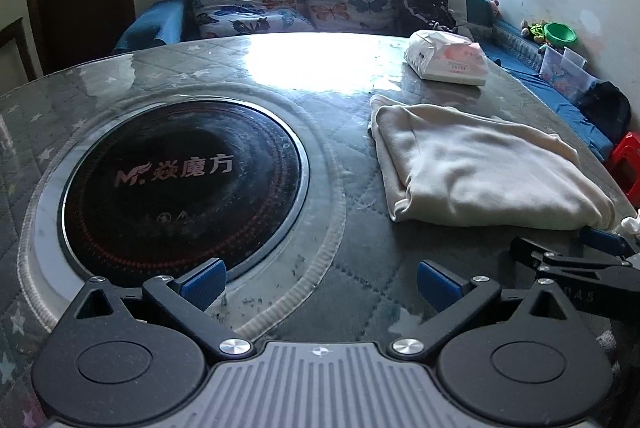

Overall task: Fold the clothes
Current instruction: 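Move both tools toward the folded cream sweatshirt on the table, then grasp the sweatshirt edge with the right gripper and lift it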

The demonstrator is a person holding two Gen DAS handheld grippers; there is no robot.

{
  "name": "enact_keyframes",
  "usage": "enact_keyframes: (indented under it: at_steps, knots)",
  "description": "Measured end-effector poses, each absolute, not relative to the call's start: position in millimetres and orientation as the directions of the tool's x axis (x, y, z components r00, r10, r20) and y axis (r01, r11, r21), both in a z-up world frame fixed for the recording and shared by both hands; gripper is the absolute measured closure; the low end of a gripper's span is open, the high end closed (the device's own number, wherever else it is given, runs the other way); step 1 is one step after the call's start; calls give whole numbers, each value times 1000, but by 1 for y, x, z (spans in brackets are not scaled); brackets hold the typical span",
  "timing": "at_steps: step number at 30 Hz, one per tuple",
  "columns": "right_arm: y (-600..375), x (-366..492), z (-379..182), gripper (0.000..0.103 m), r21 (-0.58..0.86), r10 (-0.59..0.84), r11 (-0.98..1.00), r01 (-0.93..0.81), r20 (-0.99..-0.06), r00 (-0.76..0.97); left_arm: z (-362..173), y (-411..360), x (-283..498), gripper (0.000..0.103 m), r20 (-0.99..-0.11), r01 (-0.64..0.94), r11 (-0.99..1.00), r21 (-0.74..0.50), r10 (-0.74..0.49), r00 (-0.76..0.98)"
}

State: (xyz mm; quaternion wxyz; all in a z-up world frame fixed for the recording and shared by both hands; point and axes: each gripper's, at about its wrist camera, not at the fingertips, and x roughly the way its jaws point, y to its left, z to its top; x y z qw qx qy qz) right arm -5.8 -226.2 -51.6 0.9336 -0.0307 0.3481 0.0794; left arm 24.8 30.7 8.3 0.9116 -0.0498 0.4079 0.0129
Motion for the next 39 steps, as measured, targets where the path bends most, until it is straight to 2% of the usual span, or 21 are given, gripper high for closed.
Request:
enact_keyframes:
  at_steps: [21,32,35,39]
  knots:
    - [-232,4,-35,0,19,170,978,-210,-659,733,18,5,56,0,-741,-24,996,-80,-43,671]
    - [-243,7,1,1,-15,203,964,-264,-600,774,32,-8,89,0,-707,39,997,-63,-72,703]
    - [-245,29,6,8,-36,209,958,-285,-594,777,34,-13,107,3,-701,77,995,-59,-97,706]
    - [-252,71,0,18,-47,204,955,-293,-614,762,34,-23,133,11,-691,131,991,-32,-116,714]
